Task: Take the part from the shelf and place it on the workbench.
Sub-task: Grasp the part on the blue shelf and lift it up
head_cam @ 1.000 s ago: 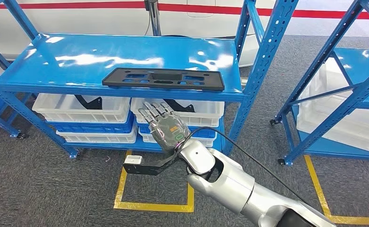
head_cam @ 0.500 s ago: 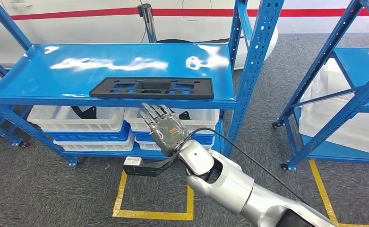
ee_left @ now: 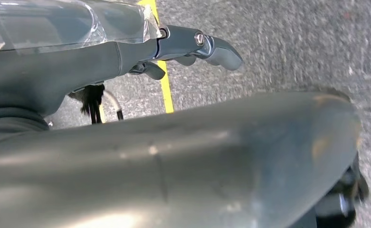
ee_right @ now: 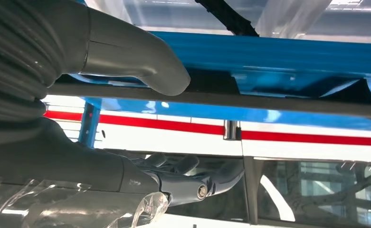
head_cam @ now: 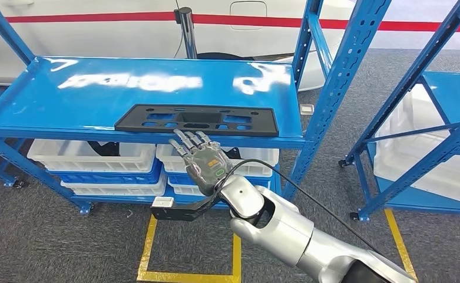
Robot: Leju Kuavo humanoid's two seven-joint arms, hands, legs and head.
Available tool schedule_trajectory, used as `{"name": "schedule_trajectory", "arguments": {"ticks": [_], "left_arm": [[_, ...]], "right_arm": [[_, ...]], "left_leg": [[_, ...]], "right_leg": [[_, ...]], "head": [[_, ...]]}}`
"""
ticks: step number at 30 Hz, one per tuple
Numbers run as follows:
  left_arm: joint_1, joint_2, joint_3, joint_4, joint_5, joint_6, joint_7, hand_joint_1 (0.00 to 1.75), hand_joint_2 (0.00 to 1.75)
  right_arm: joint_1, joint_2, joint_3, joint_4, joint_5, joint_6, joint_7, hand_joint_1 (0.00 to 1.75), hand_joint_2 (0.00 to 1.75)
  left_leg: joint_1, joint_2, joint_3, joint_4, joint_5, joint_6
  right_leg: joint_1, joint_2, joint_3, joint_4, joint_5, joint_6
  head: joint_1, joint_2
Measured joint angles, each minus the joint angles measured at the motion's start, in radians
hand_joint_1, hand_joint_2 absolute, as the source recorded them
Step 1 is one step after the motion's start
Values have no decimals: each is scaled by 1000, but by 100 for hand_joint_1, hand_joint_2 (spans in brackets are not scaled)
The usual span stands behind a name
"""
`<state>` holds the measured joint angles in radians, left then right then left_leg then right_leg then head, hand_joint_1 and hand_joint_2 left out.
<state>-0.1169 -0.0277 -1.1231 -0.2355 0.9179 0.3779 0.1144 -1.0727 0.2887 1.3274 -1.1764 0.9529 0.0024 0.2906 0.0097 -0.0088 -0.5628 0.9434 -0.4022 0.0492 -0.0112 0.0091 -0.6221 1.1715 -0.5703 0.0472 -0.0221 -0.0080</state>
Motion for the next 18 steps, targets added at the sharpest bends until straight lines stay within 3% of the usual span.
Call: {"name": "schedule_trajectory", "arguments": {"ticks": [1, 2, 3, 5, 7, 8, 12, 14, 16, 17, 18], "left_arm": [[1, 0, 0, 0, 1, 0, 0, 0, 0], [2, 0, 0, 0, 2, 0, 0, 0, 0], [2, 0, 0, 0, 3, 0, 0, 0, 0], [2, 0, 0, 0, 4, 0, 0, 0, 0], [0, 0, 0, 1, 5, 0, 0, 0, 0], [0, 0, 0, 1, 5, -1, 0, 0, 0], [-1, 0, 0, 2, 7, 0, -1, 0, 0], [-2, 0, 0, 2, 9, 0, -3, 0, 0], [0, 0, 0, 2, 12, 0, -3, 0, 0], [1, 0, 0, 2, 13, 0, -3, 0, 0], [1, 0, 0, 2, 14, 0, -3, 0, 0]], "right_arm": [[3, 0, 1, 2, -1, 2, 0, 0, 175], [5, 0, 2, 4, -2, 5, 0, 0, 175], [7, -1, 4, 6, -3, 6, 0, 0, 175], [8, 0, 7, 9, -3, 8, -1, 0, 175], [6, 0, 9, 11, -3, 8, -1, 0, 175], [5, 1, 9, 12, -3, 8, -1, 0, 175], [-1, 6, 10, 14, -4, 9, -2, 0, 175], [-4, 11, 11, 14, -5, 11, -3, 0, 175], [-3, 13, 12, 15, -7, 14, -4, 0, 175], [-2, 14, 13, 16, -9, 15, -4, 0, 175], [-1, 14, 15, 17, -10, 16, -4, 0, 175]], "left_leg": [[0, 0, 6, 0, -6, 1], [1, -1, 14, 0, -13, 1], [1, -2, 23, 0, -20, 0], [3, -5, 45, 0, -37, -7], [0, -7, 59, 1, -54, -20], [-2, -7, 62, 0, -60, -26], [2, -5, 60, 18, -83, -47], [4, -2, 8, 121, -126, -54], [4, -2, -84, 267, -169, -58], [3, -2, -120, 310, -170, -57], [2, -1, -137, 312, -148, -54]], "right_leg": [[-1, 0, -41, 63, -13, 3], [-2, 0, -70, 95, -8, 4], [-3, -1, -78, 85, 18, 5], [-6, -4, -43, -39, 109, 6], [-5, -7, 6, -158, 160, 0], [-3, -7, 18, -183, 160, -6], [-2, -2, 29, -193, 143, -37], [-4, -2, 36, -195, 137, -48], [1, -2, 44, -194, 127, -53], [3, -2, 51, -194, 121, -54], [5, -1, 60, -194, 114, -54]], "head": [[0, 0], [0, 0], [0, 0], [0, 0], [0, -1], [0, -1], [-1, -1], [-1, -1], [-1, -1], [-1, -1], [-1, -1]]}}
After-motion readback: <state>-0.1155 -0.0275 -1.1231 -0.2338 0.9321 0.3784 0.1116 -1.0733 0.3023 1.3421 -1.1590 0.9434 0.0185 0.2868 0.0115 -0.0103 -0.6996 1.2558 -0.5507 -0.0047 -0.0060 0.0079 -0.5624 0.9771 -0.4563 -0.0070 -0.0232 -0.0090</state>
